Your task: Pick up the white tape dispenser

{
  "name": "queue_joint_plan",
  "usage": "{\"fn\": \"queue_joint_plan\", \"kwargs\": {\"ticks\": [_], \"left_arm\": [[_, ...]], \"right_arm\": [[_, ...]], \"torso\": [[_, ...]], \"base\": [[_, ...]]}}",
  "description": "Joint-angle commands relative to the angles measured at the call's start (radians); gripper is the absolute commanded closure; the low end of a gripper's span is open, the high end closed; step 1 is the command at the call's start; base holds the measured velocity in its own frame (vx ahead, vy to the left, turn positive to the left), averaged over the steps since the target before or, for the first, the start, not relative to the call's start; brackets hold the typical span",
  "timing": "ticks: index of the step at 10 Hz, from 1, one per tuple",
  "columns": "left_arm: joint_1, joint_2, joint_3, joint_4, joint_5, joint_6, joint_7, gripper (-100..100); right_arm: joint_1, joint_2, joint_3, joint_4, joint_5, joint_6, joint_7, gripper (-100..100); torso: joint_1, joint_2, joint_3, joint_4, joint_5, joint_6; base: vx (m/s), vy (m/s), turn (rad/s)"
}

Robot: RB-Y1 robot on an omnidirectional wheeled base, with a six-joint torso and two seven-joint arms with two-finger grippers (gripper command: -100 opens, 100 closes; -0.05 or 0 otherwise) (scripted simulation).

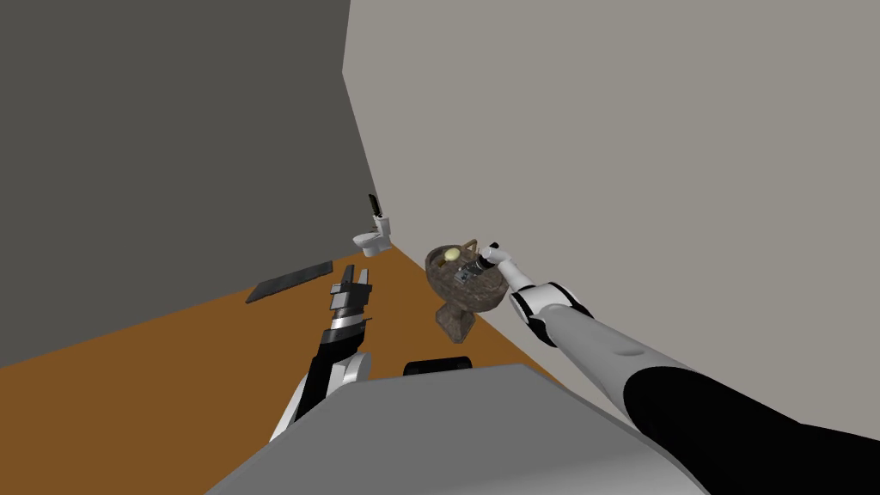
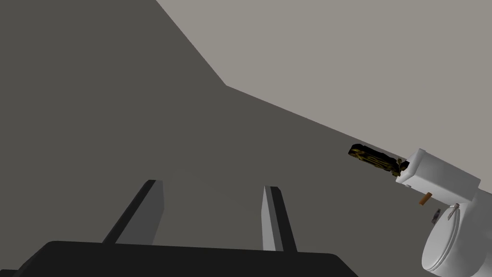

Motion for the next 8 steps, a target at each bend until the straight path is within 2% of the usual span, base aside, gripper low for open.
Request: {"fn": "queue_joint_plan", "kwargs": {"ticks": [1,2,3,4,5,6,8], "left_arm": [[0.0,0.0,0.0,0.0,0.0,0.0,0.0,0],[0.0,0.0,0.0,0.0,0.0,0.0,0.0,0],[0.0,0.0,0.0,0.0,0.0,0.0,0.0,0],[0.0,0.0,0.0,0.0,0.0,0.0,0.0,0],[0.0,0.0,0.0,0.0,0.0,0.0,0.0,0],[0.0,0.0,0.0,0.0,0.0,0.0,0.0,0],[0.0,0.0,0.0,0.0,0.0,0.0,0.0,0]], "right_arm": [[-0.018,-0.001,0.002,0.029,-0.013,0.029,-0.031,-100],[-0.028,0.0,0.004,0.045,-0.02,0.042,-0.046,-100],[-0.024,0.0,0.003,0.037,-0.015,0.031,-0.033,-100],[-0.024,0.0,0.003,0.037,-0.016,0.035,-0.038,0],[-0.008,-0.023,-0.018,0.059,-0.029,0.024,0.001,-100],[0.003,-0.038,-0.032,0.074,-0.037,0.017,0.027,-100],[0.003,-0.038,-0.032,0.074,-0.037,0.017,0.027,-100]], "torso": [[0.0,0.0,0.0,0.0,0.0,0.0],[-0.001,0.0,0.0,0.0,0.0,0.0],[-0.001,0.0,0.0,0.0,0.0,0.0],[-0.002,0.001,0.001,0.0,-0.001,0.0],[-0.003,0.002,0.001,0.0,-0.001,0.0],[-0.001,0.001,0.0,0.0,0.0,0.0],[0.001,0.001,0.0,0.0,0.0,0.0]], "base": [[0.024,0.042,-0.017],[0.017,0.041,-0.014],[0.007,0.02,-0.004],[0.0,0.0,0.0],[0.017,0.053,0.092],[0.036,0.101,0.116],[0.009,0.053,0.006]]}}
